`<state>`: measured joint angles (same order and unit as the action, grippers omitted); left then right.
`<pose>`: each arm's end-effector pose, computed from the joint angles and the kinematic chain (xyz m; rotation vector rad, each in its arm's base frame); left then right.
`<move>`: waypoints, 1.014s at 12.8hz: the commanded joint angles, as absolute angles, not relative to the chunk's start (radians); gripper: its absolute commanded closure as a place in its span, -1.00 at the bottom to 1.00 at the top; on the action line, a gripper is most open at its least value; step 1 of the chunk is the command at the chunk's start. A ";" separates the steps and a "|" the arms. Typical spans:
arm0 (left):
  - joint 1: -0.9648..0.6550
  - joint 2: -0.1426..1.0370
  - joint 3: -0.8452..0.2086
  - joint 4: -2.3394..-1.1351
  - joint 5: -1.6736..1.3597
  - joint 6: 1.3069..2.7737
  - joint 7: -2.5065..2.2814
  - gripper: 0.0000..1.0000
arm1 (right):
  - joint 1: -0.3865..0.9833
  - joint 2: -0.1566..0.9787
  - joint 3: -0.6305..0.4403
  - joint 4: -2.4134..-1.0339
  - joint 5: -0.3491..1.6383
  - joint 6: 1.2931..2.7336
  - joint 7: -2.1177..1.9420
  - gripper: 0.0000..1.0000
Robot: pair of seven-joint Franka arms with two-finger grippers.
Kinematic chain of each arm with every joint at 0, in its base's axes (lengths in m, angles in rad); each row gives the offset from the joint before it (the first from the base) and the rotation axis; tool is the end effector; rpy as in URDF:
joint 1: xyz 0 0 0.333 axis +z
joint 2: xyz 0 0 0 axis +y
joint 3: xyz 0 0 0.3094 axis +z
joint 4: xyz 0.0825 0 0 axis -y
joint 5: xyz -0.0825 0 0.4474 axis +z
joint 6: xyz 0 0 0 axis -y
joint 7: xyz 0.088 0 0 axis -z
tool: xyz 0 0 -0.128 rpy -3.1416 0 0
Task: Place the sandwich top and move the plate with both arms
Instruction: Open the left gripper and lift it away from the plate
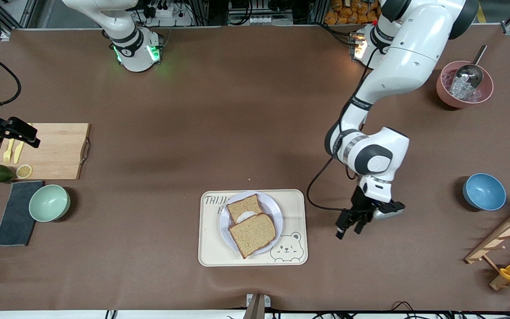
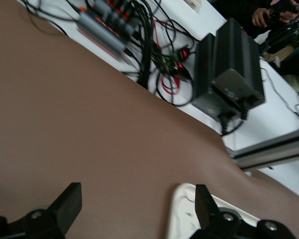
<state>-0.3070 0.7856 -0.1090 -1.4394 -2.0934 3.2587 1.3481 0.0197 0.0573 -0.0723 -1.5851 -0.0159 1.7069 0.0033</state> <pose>0.7188 -0.2082 0.1708 2.4614 0.5580 0.9899 0.6473 -0.0349 0.5655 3.1173 -0.0842 0.1000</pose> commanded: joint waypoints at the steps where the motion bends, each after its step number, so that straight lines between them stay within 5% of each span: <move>1: -0.261 0.764 -0.114 -1.530 -1.897 3.298 1.370 -1.00 | 0.020 0.061 -0.072 -1.575 -0.018 1.700 0.020 -1.00; 6: -0.199 0.642 -0.080 -1.731 -1.686 3.171 1.330 -1.00 | 0.018 0.063 -0.072 -1.577 -0.015 1.700 0.020 -1.00; 13: -0.388 0.503 0.272 -1.885 -1.153 2.791 0.832 -1.00 | 0.017 0.063 -0.074 -1.578 -0.015 1.698 0.020 -1.00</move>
